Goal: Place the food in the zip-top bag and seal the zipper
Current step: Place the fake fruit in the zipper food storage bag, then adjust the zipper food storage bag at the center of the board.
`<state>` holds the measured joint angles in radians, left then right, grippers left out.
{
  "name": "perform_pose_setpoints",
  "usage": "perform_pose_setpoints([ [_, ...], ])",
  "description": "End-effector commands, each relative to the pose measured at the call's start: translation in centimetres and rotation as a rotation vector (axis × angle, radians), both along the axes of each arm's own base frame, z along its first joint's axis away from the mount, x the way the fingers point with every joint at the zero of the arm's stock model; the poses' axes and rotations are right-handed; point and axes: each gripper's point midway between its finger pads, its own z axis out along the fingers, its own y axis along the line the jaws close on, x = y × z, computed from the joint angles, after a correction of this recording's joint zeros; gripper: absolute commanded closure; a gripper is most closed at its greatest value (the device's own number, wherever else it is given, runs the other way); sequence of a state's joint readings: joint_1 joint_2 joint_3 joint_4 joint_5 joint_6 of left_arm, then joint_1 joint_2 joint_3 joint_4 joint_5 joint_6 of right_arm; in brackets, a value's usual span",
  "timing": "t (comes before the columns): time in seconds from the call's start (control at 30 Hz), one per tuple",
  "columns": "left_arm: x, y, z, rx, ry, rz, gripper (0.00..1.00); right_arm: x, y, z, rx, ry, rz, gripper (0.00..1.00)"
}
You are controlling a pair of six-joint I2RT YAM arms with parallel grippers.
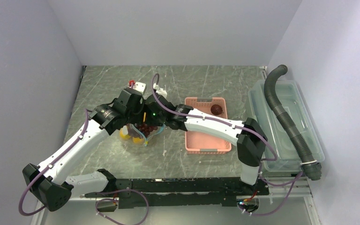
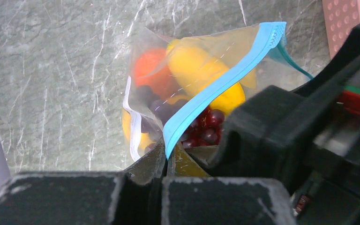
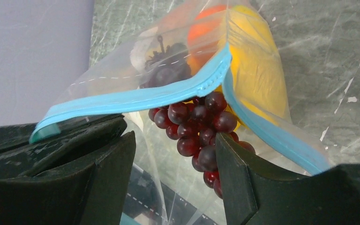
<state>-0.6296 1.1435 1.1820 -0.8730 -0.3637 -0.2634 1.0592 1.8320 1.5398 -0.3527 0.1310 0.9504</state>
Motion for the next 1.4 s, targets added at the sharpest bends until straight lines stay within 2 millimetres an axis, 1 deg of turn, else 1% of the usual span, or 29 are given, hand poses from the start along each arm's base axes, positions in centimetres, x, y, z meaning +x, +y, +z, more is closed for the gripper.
perform_pose_setpoints([
  [0.0, 0.3, -0.6, 0.6, -0.028, -0.026, -0.017, 1.0, 0.9, -1.2, 5.4, 0.083, -0.113, -0.029, 0.33],
  [0.43, 0.4, -0.7, 0.6, -0.028, -0.024, -0.019, 1.0, 0.5, -7.0, 7.2, 0.024, -0.203, -0.073, 0.33],
  [0.57, 0.4, -0.7, 0.4, -0.025, -0.02, -0.019, 1.0, 0.4, -8.8, 6.6, -0.01, -0.212, -0.096, 0.33],
  [0.73, 0.4, -0.7, 0.5, -0.025, -0.021, -0.018, 1.0, 0.2, -10.4, 4.8, -0.052, -0.193, -0.117, 0.34],
  [0.83, 0.4, -0.6, 0.4, -0.022, -0.02, -0.016, 1.0, -0.1, -10.5, 3.2, -0.059, -0.161, -0.112, 0.35],
  [1.0, 0.5, -0.5, 0.3, -0.018, -0.019, -0.012, 1.0, -0.6, -9.9, 0.8, -0.059, -0.107, -0.087, 0.38],
  [1.1, 0.4, -0.6, 0.4, -0.018, -0.02, -0.012, 1.0, -0.9, -9.2, -0.5, -0.054, -0.072, -0.07, 0.42],
  [1.17, 0.4, -0.5, 0.4, -0.017, -0.02, -0.012, 1.0, -1.0, -8.8, -1.2, -0.051, -0.053, -0.061, 0.44],
  [1.3, 0.4, -0.6, 0.3, -0.017, -0.019, -0.013, 1.0, -1.0, -8.2, -1.9, -0.043, -0.032, -0.059, 0.51],
  [1.37, 0.4, -0.6, 0.4, -0.019, -0.02, -0.013, 1.0, -0.8, -8.1, -2.1, -0.044, -0.032, -0.068, 0.56],
])
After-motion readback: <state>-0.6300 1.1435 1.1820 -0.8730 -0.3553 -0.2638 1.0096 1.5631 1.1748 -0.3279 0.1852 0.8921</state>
